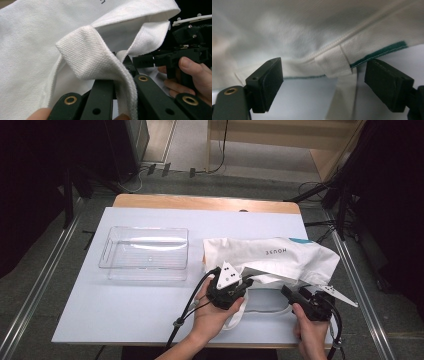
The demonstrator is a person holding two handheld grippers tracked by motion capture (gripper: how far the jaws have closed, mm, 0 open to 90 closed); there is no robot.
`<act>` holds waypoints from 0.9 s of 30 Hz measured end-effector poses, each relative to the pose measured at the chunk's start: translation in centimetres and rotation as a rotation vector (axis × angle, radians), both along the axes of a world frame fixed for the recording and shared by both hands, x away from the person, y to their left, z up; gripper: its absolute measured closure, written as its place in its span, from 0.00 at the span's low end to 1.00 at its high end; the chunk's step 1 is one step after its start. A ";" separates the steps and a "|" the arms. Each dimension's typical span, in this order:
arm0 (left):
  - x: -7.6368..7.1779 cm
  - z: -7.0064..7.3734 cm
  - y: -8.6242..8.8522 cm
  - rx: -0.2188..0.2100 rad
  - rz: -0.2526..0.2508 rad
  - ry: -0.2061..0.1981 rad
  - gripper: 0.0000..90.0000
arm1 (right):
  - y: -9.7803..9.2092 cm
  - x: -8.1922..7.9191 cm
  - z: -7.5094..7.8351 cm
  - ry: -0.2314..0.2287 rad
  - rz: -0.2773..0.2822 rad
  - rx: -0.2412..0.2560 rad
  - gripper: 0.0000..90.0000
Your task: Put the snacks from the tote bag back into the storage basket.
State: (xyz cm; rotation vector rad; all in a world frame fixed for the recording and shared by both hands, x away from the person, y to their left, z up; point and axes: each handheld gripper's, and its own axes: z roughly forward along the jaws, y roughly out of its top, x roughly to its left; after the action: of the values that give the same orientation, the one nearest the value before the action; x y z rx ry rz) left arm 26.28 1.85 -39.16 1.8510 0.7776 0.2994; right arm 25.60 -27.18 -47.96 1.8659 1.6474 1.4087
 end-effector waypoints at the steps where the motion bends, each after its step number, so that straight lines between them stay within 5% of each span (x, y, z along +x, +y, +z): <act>1: 0.0 0.0 0.0 0.001 0.000 -0.002 1.00 | 0.0 0.2 0.0 -0.014 -0.028 0.019 0.23; 3: 0.0 0.0 0.0 0.002 0.001 -0.005 1.00 | 0.0 0.1 0.1 -0.017 -0.047 0.024 0.29; 6: 0.1 0.1 0.1 -0.001 0.007 -0.007 1.00 | 0.0 0.0 0.2 -0.054 -0.090 0.004 0.59; 7: 0.2 0.1 0.1 -0.001 0.006 -0.008 1.00 | -0.1 -0.1 0.3 -0.065 -0.092 -0.001 0.62; 9: 0.2 0.2 0.1 -0.003 0.006 -0.009 1.00 | 0.0 -0.1 0.4 -0.094 -0.072 -0.015 0.73; 10: 0.2 0.2 0.1 -0.005 0.004 -0.010 1.00 | 0.0 -0.1 0.4 -0.106 -0.056 -0.013 0.93; 12: 0.2 0.4 0.2 -0.010 0.006 -0.015 1.00 | 0.0 -0.6 0.8 -0.160 -0.048 -0.027 1.00; 15: 0.4 0.6 0.6 -0.028 0.019 -0.013 1.00 | 0.1 -1.2 1.6 -0.207 -0.051 -0.065 1.00; 17: 0.5 0.8 0.8 -0.036 0.025 -0.011 1.00 | -0.1 -1.9 1.8 -0.212 -0.046 -0.074 0.84; 22: 0.6 1.1 1.1 -0.044 0.036 -0.015 1.00 | -0.8 -4.7 1.7 -0.186 -0.109 -0.143 0.62; 25: 0.6 1.2 1.1 -0.054 0.035 -0.011 1.00 | -1.9 -4.5 1.6 -0.141 -0.207 -0.107 0.47; 27: 0.6 1.2 1.0 -0.057 0.034 -0.013 1.00 | -2.3 -3.5 1.1 -0.105 -0.224 -0.100 0.37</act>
State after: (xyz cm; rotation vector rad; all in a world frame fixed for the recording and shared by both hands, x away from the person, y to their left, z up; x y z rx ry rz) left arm 26.89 2.86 -37.96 1.7824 0.8019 0.3081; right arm 22.09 -29.49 -46.87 1.8227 1.3847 1.2839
